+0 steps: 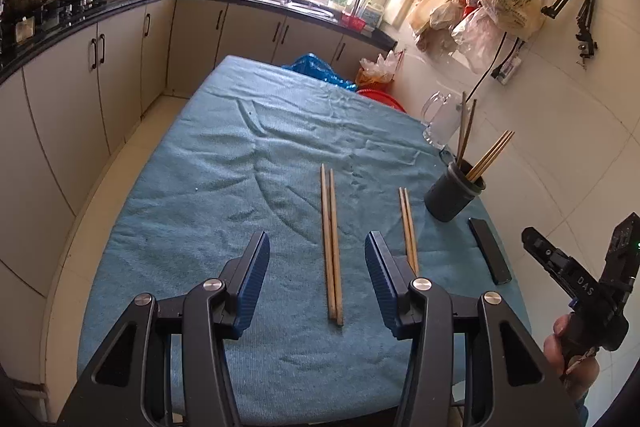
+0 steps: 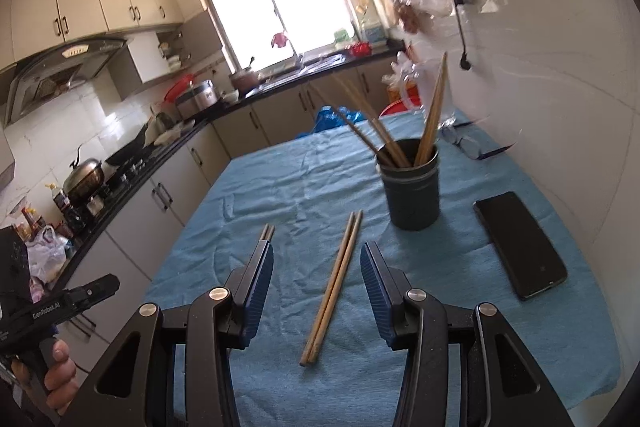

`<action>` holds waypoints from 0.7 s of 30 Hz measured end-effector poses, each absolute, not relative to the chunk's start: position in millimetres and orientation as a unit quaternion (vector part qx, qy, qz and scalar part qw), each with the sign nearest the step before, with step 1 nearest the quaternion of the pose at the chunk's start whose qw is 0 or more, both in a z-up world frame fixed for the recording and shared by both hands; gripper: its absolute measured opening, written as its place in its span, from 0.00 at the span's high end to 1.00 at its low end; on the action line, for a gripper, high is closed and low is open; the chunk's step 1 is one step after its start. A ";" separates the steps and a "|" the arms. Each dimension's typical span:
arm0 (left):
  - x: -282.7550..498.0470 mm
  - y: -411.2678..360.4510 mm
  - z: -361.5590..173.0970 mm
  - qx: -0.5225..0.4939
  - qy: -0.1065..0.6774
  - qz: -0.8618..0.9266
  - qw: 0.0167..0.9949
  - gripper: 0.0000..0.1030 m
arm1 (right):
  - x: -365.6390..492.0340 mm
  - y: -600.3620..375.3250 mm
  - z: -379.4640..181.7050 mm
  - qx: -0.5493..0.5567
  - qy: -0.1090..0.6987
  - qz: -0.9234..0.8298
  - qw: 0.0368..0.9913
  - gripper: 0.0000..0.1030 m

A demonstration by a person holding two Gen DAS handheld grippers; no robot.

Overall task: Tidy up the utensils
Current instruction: 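Move both open tools back over the remaining chopsticks on the cloth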

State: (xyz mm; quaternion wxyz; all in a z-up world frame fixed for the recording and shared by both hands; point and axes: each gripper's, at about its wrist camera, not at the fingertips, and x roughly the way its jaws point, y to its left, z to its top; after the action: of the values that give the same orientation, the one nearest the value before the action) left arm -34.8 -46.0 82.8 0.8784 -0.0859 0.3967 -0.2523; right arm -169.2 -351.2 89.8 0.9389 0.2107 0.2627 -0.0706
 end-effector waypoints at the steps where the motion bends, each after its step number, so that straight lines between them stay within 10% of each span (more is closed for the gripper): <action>1: -29.9 -48.1 78.1 -0.086 0.403 -0.252 0.876 0.53 | -163.9 -351.7 85.7 0.212 0.270 -0.068 0.937 0.52; 21: 114.8 -165.2 -26.3 0.003 0.550 -0.252 0.796 0.83 | -50.4 -389.6 -2.9 0.248 0.399 -0.056 0.881 0.71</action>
State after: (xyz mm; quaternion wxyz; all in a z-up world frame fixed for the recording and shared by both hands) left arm 114.8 -165.2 -26.3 0.7963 0.0033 0.5497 -0.2524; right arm -50.4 -389.6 -2.9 0.8812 0.2476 0.3989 -0.0558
